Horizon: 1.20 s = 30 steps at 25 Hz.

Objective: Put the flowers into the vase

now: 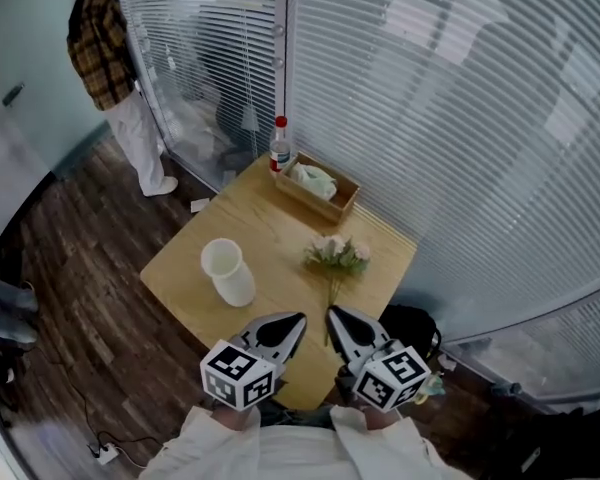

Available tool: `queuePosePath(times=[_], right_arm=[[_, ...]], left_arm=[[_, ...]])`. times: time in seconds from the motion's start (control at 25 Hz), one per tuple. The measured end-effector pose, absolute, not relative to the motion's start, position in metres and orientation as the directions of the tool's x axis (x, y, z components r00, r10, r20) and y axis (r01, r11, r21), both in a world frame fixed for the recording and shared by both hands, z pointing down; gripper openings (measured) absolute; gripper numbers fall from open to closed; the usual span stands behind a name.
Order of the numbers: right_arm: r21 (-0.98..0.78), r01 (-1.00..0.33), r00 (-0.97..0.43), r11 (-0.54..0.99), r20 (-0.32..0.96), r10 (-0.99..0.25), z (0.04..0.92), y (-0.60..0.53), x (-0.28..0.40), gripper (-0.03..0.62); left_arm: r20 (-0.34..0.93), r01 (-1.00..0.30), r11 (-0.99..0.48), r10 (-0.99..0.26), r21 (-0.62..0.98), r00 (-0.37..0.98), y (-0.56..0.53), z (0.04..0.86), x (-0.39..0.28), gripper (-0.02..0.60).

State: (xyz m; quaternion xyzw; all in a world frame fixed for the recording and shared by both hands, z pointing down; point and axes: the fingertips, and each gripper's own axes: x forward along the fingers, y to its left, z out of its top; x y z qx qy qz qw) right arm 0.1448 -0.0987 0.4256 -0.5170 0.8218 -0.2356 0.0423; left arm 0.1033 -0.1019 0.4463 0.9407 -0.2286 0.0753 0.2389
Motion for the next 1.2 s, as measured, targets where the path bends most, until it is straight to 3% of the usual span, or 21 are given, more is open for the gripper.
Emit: queuePosePath(times=[1.2], right_arm=[[-0.427,-0.881,-0.364,0.202,0.341,-0.867,0.458,-0.152,0.169,0.013]], left_arm=[[0.28,-0.363,-0.771,-0.246,0.523,0.928,-0.14,0.468,0.123,0.009]])
